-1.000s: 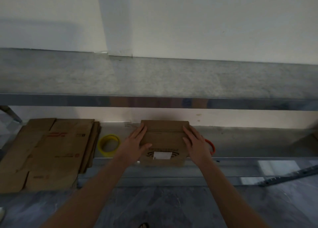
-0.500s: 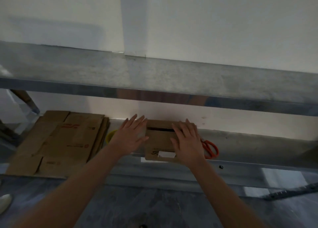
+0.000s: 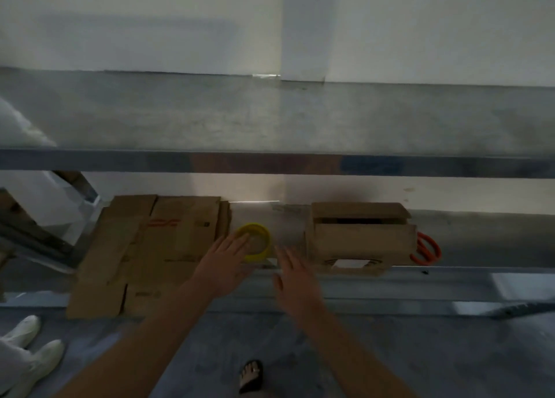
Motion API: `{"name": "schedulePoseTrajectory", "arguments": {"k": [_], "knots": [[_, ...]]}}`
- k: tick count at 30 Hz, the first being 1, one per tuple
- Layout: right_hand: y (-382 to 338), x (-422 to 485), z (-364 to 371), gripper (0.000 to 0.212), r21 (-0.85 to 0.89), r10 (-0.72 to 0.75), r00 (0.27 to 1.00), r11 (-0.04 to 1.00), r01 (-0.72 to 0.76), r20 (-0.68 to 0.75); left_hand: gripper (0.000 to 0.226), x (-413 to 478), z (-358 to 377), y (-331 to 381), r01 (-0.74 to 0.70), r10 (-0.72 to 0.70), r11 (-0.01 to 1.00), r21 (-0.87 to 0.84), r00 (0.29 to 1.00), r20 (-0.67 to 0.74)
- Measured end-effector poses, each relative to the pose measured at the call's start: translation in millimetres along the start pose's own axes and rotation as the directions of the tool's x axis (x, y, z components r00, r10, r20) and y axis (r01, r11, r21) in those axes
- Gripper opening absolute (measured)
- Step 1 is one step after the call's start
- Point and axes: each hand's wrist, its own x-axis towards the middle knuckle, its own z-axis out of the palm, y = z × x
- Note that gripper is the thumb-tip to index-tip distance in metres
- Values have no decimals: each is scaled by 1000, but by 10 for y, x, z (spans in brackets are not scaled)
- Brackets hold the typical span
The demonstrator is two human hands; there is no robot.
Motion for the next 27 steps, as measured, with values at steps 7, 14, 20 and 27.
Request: {"name": "schedulePoseTrajectory", "arguments": {"k": [7,14,20,27], "knots": [[90,270,311,52,-20,253,966,968,-252,55,61,230,314,-182,-112,111,994,-2,986,124],[49,455,296,18,-39,237,971,971,-236,8,46,348,310,-260,-164,164,986,-38,987,-7],[-28,414,176,14,-82,213,977,973,-214,-20,48,309,79,-373,-353,290,915,-197,912,-290],[-103,91,-305,22,101,186,980,979,-179,-70,55,-63,-174,-318,-326,224,838,-438,937,-269]]}}
